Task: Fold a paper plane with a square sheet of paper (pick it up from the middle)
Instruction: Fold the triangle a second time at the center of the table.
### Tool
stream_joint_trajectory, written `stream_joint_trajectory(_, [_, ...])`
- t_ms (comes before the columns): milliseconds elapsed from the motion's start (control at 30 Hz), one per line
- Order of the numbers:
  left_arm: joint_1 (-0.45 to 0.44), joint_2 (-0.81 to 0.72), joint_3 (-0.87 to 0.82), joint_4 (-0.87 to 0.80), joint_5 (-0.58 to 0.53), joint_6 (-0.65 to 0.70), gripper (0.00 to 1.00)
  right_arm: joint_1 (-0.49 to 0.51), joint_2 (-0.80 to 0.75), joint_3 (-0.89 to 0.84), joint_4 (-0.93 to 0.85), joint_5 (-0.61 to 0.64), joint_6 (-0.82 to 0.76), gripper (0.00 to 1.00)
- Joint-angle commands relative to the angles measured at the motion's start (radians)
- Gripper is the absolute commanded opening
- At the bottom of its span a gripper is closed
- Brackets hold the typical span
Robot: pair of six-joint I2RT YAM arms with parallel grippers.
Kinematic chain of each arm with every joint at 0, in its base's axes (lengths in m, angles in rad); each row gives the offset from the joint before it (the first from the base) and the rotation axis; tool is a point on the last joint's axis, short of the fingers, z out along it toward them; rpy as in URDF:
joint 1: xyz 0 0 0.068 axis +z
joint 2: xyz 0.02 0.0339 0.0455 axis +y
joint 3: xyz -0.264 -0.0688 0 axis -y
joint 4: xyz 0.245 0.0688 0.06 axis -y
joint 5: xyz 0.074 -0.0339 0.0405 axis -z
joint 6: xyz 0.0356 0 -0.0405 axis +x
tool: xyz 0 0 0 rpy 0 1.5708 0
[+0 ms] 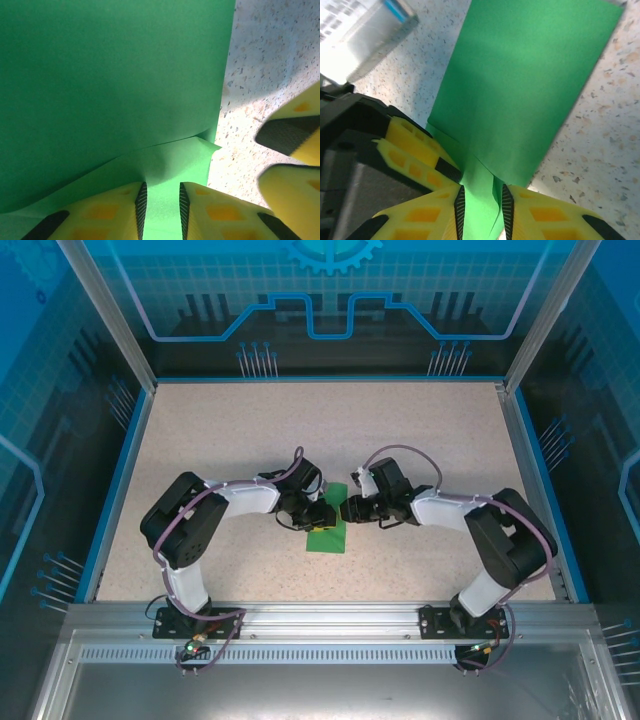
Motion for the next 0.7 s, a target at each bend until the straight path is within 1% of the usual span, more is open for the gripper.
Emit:
stream_joint_trajectory(0, [0.011,-0.028,-0.01,-0.017,-0.006,0.029,0.27,-0.013,0.037,0.027,0.012,-0.064,-0.035,0.29])
stream_joint_trajectory(433, [0.014,-0.053,-0.015,-0.009,0.015,0.028,0.26,-0.016,0.107,0.045,0.022,-0.091,-0.047,0.29])
stream_joint_trajectory(667, [0.023,-0.064,-0.026,-0.011,0.014,0.027,0.26,-0.016,0.112,0.045,0.027,-0.097,-0.042,0.23])
